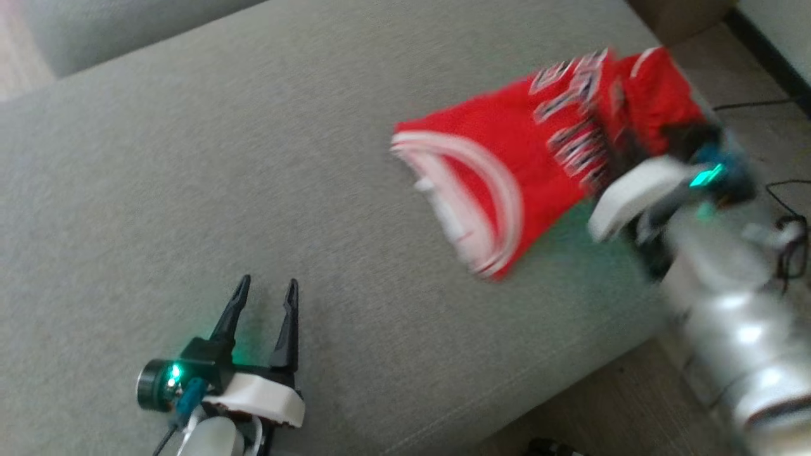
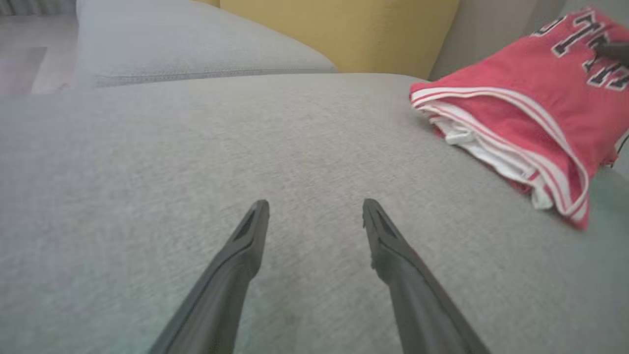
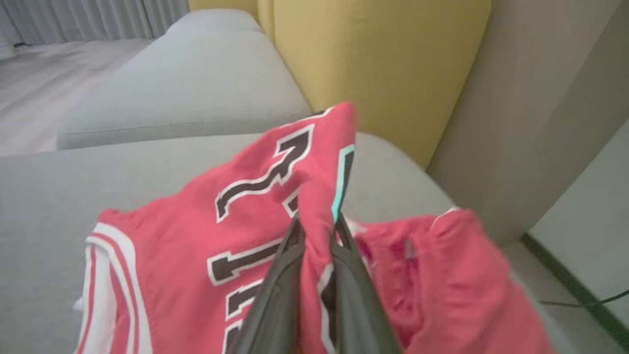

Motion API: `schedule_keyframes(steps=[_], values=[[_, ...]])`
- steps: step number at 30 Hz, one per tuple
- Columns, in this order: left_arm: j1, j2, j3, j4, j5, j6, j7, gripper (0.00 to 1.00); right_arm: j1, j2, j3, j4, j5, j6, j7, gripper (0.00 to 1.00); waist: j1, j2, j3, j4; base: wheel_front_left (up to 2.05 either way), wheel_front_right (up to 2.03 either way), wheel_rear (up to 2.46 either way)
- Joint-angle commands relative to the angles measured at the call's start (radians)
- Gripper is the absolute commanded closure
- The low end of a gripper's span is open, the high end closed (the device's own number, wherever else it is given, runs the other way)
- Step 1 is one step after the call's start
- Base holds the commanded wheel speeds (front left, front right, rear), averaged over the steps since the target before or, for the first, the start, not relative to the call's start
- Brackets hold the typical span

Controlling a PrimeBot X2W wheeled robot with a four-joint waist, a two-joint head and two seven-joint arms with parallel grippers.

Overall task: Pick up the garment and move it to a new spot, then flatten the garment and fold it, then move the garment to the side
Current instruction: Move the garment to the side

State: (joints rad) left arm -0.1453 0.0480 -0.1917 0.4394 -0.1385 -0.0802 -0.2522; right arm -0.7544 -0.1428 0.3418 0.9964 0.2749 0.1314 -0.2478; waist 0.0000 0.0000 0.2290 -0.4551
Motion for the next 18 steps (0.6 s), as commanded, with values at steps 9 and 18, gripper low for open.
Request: schedule_keyframes(steps=[9, 18], values=[[-0.058, 0.002, 0.044, -0.029, 0.024, -0.015, -0.01, 0.0, -0.23, -0.221, -0.153, 0.206, -0.193, -0.001, 0.027, 1.0, 0.0, 0.0, 0.061, 0.09, 0.0, 0.0, 0.0], [-0.068, 0.002, 0.071, -0.03, 0.033, -0.01, -0.01, 0.0, -0.239, -0.261, -0.408, 0.225, -0.37, -0.001, 0.01, 0.0, 0.0, 0.0, 0.073, 0.115, 0.0, 0.0, 0.0]])
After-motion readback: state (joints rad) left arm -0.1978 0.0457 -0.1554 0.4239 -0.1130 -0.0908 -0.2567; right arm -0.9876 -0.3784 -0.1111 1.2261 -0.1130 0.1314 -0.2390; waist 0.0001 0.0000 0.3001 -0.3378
